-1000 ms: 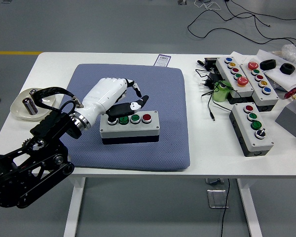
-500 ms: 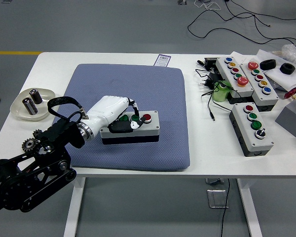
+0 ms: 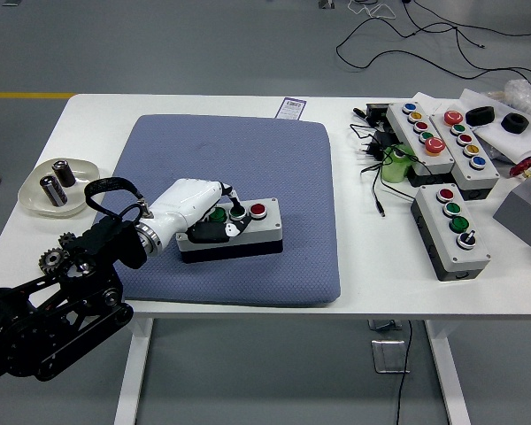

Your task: Pick up the button,place it on the desk,press the button,press the button

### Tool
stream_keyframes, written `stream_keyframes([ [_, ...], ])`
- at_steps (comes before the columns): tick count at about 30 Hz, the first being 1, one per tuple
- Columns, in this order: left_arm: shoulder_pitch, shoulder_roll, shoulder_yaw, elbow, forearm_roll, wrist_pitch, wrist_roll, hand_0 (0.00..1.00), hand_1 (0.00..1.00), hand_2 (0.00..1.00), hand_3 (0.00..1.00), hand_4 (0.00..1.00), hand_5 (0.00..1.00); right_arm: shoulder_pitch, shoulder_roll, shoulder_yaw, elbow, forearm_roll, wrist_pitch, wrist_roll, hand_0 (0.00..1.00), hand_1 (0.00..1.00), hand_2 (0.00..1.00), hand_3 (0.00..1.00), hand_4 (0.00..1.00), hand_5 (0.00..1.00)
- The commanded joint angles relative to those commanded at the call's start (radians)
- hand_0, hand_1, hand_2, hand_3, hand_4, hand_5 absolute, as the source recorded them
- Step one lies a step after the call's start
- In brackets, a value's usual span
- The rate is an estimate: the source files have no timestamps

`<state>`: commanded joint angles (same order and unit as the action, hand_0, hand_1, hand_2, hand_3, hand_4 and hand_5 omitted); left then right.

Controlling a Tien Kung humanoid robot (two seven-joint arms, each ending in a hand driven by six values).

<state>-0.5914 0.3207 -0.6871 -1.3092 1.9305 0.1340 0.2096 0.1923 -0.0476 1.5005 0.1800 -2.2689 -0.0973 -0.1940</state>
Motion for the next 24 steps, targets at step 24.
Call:
stream_keyframes([
  [24, -0.029, -0.096, 0.038, 0.024, 0.023, 0.043, 0.003, 0.002, 0.002, 0.002, 0.561, 0.659, 0.800, 0.000, 0.000, -0.001, 0.000, 0.000, 0.000, 0.001, 0.673, 0.658, 0.674, 0.624, 0.310, 0.173],
])
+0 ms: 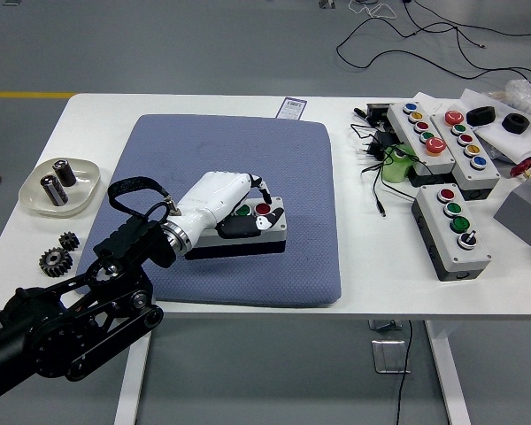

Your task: Pick up the button,place it on the desk,press the button,press the button

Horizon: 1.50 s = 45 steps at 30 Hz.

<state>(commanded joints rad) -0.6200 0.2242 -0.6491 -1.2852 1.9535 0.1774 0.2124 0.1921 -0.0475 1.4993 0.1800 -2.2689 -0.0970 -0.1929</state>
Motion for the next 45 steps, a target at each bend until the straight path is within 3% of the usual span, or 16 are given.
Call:
stream_keyframes([
  [5, 0.016, -0.009, 0.001, 0.041, 0.009, -0.005, 0.008, 0.002, 0.002, 0.002, 0.559, 0.661, 0.824, 0.001, 0.001, -0.006, 0.000, 0.000, 0.000, -0.001, 0.673, 0.658, 0.674, 0.624, 0.310, 0.173],
  [13, 0.024, 0.001, 0.018, 0.044, 0.008, -0.051, 0.020, 0.002, 0.002, 0.002, 0.556, 0.667, 0.822, 0.000, 0.000, -0.003, 0.000, 0.000, 0.001, -0.001, 0.673, 0.658, 0.674, 0.624, 0.310, 0.173],
  [16, 0.026, 0.001, 0.015, 0.041, 0.001, -0.038, 0.018, 0.002, 0.002, 0.002, 0.556, 0.667, 0.822, -0.001, 0.000, -0.002, 0.000, 0.000, 0.001, -0.001, 0.673, 0.658, 0.674, 0.624, 0.310, 0.173],
  [18, 0.029, 0.002, 0.005, 0.028, -0.019, -0.003, 0.013, 0.002, 0.002, 0.002, 0.560, 0.671, 0.846, -0.002, 0.000, 0.000, 0.000, 0.000, 0.000, -0.001, 0.673, 0.658, 0.674, 0.624, 0.310, 0.173],
  [21, 0.040, 0.005, -0.017, -0.007, -0.077, 0.101, -0.016, 0.002, 0.002, 0.002, 0.560, 0.671, 0.846, -0.003, 0.000, 0.005, 0.000, 0.000, 0.001, 0.000, 0.673, 0.658, 0.674, 0.624, 0.310, 0.173],
  [22, 0.045, 0.005, -0.028, -0.021, -0.097, 0.140, -0.027, 0.044, 0.141, 0.195, 0.851, 0.716, 0.998, -0.003, 0.000, 0.006, 0.000, 0.000, 0.002, 0.000, 0.673, 0.658, 0.674, 0.624, 0.310, 0.173],
  [28, 0.091, -0.008, -0.137, -0.094, -0.262, 0.390, -0.122, 0.044, 0.141, 0.195, 0.851, 0.716, 0.998, -0.004, 0.000, 0.007, 0.000, 0.000, -0.001, 0.001, 0.673, 0.658, 0.674, 0.624, 0.310, 0.173],
  [29, 0.101, -0.012, -0.163, -0.098, -0.303, 0.407, -0.137, 0.701, 0.763, 0.740, 0.975, 0.726, 0.998, -0.004, -0.001, 0.006, 0.000, 0.000, -0.001, 0.001, 0.673, 0.658, 0.674, 0.624, 0.310, 0.173],
  [34, 0.156, -0.034, -0.278, -0.084, -0.503, 0.363, -0.204, 0.701, 0.763, 0.740, 0.975, 0.726, 0.998, -0.005, -0.003, 0.005, 0.000, 0.000, 0.001, 0.000, 0.673, 0.658, 0.674, 0.624, 0.310, 0.173],
  [35, 0.166, -0.037, -0.296, -0.082, -0.542, 0.351, -0.214, 0.890, 0.902, 0.956, 0.998, 0.747, 0.998, -0.006, -0.003, 0.005, 0.000, 0.000, 0.001, 0.000, 0.673, 0.658, 0.674, 0.624, 0.310, 0.173],
  [41, 0.260, -0.015, -0.405, -0.084, -0.786, 0.210, -0.252, 0.879, 0.895, 0.948, 0.998, 0.743, 0.998, -0.010, -0.003, 0.017, 0.000, 0.000, 0.002, 0.002, 0.673, 0.658, 0.674, 0.624, 0.310, 0.173],
  [45, 0.324, -0.011, -0.473, -0.098, -0.811, 0.145, -0.244, 0.879, 0.895, 0.948, 0.998, 0.743, 0.998, -0.015, -0.003, 0.021, 0.000, 0.000, 0.001, 0.003, 0.673, 0.658, 0.674, 0.624, 0.310, 0.173],
])
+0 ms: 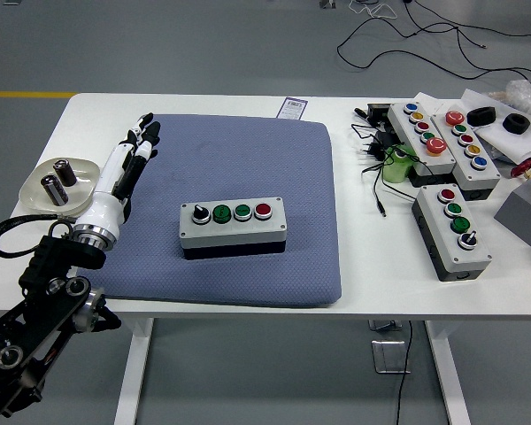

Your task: Pick up the button,place it on the desk,press the button,press the button

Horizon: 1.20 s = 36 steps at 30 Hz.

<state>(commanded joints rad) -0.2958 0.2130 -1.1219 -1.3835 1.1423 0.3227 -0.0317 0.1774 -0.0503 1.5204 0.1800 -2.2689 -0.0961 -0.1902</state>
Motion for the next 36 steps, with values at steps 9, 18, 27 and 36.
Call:
stream_keyframes([
  [9, 0.115, -0.061, -0.154, -0.042, 0.065, -0.067, 0.012, 0.802, 0.833, 0.855, 0.914, 0.741, 0.998, 0.015, 0.003, -0.014, 0.000, 0.000, 0.000, 0.002, 0.673, 0.658, 0.674, 0.624, 0.310, 0.173],
  [18, 0.113, -0.069, -0.174, -0.048, 0.071, -0.093, 0.016, 0.795, 0.824, 0.847, 0.903, 0.733, 0.998, 0.025, 0.005, -0.028, 0.000, 0.000, 0.001, 0.003, 0.673, 0.658, 0.674, 0.624, 0.310, 0.173],
  [27, 0.118, -0.071, -0.177, -0.049, 0.096, -0.100, 0.036, 0.778, 0.814, 0.838, 0.891, 0.729, 0.998, 0.026, 0.006, -0.044, 0.000, 0.000, 0.001, 0.004, 0.673, 0.658, 0.674, 0.624, 0.310, 0.173],
  [36, 0.122, -0.077, -0.179, -0.046, 0.107, -0.107, 0.047, 0.769, 0.812, 0.838, 0.888, 0.731, 0.998, 0.026, 0.006, -0.039, 0.000, 0.000, 0.002, 0.004, 0.673, 0.658, 0.674, 0.624, 0.310, 0.173],
])
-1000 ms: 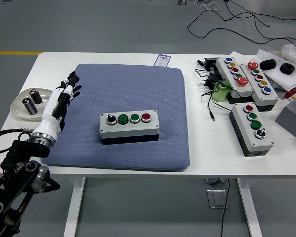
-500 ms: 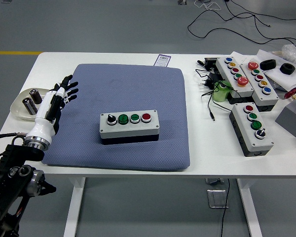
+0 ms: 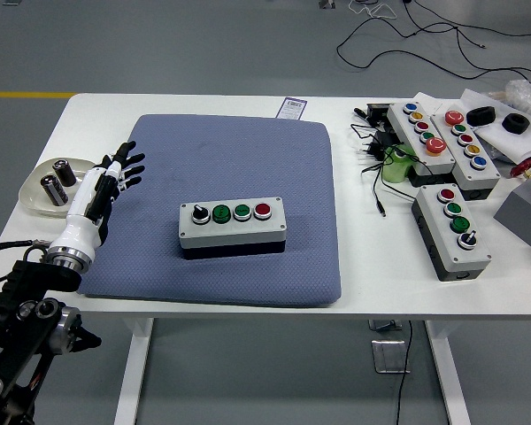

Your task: Pick up the button,place it on the desk,press the button,press the button

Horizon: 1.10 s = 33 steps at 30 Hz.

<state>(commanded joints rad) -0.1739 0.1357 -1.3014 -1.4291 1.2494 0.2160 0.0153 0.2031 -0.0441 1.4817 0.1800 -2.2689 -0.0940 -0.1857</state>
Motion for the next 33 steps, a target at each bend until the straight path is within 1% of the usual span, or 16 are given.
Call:
stream_keyframes([
  [11, 0.011, -0.003, -0.002, 0.002, 0.011, -0.003, 0.005, 0.767, 0.810, 0.834, 0.887, 0.730, 0.998, -0.006, 0.002, 0.007, 0.000, 0.000, -0.001, 0.002, 0.673, 0.658, 0.674, 0.624, 0.310, 0.173],
  [33, 0.012, 0.000, -0.002, 0.011, 0.033, -0.035, 0.034, 0.763, 0.809, 0.835, 0.881, 0.740, 0.998, 0.002, 0.006, 0.016, 0.000, 0.000, -0.003, 0.003, 0.673, 0.658, 0.674, 0.624, 0.310, 0.173],
])
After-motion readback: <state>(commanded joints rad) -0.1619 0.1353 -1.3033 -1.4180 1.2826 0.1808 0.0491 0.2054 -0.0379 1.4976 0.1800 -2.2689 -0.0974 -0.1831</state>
